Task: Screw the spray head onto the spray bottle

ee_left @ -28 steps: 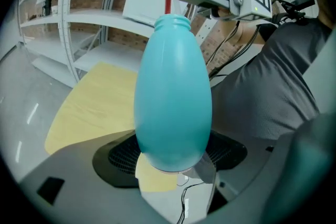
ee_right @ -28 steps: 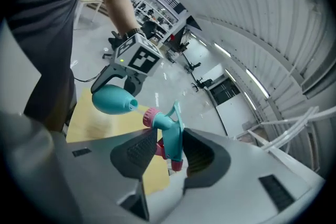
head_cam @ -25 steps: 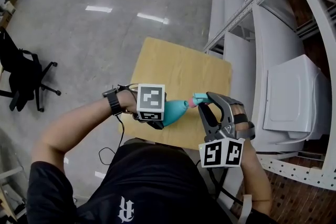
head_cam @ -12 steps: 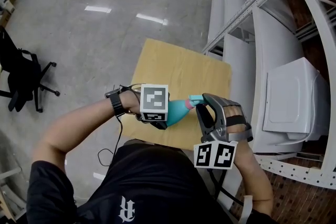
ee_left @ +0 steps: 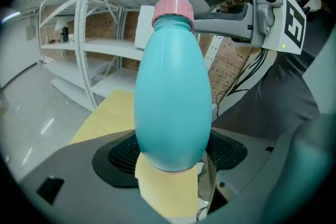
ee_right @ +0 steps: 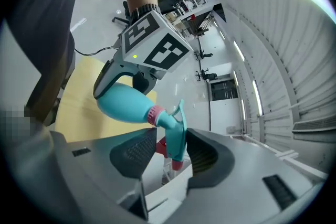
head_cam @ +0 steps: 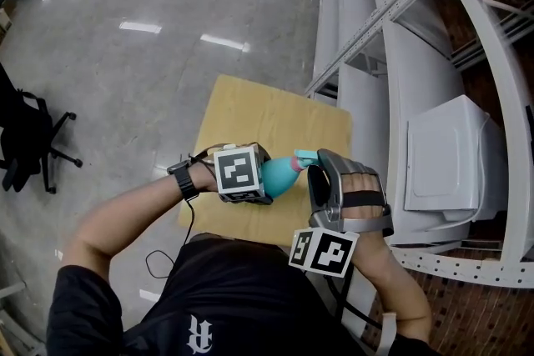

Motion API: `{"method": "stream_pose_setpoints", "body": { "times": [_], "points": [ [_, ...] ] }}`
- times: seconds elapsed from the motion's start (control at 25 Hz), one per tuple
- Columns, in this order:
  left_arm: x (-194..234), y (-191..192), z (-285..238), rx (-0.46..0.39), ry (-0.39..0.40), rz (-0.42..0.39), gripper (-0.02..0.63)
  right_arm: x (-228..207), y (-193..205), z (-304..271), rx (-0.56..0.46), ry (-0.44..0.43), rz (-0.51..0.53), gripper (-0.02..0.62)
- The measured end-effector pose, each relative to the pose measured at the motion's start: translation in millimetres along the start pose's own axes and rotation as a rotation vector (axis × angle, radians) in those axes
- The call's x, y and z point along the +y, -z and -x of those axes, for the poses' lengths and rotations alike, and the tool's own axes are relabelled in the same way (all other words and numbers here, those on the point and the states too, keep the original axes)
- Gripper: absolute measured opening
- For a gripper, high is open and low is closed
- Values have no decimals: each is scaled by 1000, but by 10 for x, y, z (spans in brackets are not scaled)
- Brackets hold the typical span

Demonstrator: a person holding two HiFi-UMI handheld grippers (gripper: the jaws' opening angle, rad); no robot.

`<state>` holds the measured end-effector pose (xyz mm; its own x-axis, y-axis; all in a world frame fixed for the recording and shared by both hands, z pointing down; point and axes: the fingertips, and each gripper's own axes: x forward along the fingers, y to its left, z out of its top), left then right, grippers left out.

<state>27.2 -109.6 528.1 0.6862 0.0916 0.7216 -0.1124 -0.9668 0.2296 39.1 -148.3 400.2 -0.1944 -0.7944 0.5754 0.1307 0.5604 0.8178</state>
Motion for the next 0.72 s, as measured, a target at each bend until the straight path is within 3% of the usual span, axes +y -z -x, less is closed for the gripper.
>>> {"method": "stream_pose_setpoints", "body": {
  "times": [0.16, 0.36, 0.52, 0.6, 0.64, 0.72],
  "points": [
    [18, -120, 18, -43, -16, -19, 385, -117, 34, 77, 10, 41, 19, 160],
    [20, -105, -43, 18, -40, -64, 385, -86, 104, 107, 69, 58, 129, 160],
    [-13, -212, -44, -29, -24, -73, 385, -179, 105, 224, 77, 105, 152, 160],
    [-28, -251, -13, -52, -18, -79, 385, -285, 73, 375, 31, 117, 73, 160],
    [-41, -273, 11, -64, -13, -83, 385, -357, 69, 481, -23, 108, -23, 160],
    [-94, -333, 88, -95, 6, -95, 385, -551, 142, 732, -235, 30, -386, 160]
  ]
}}
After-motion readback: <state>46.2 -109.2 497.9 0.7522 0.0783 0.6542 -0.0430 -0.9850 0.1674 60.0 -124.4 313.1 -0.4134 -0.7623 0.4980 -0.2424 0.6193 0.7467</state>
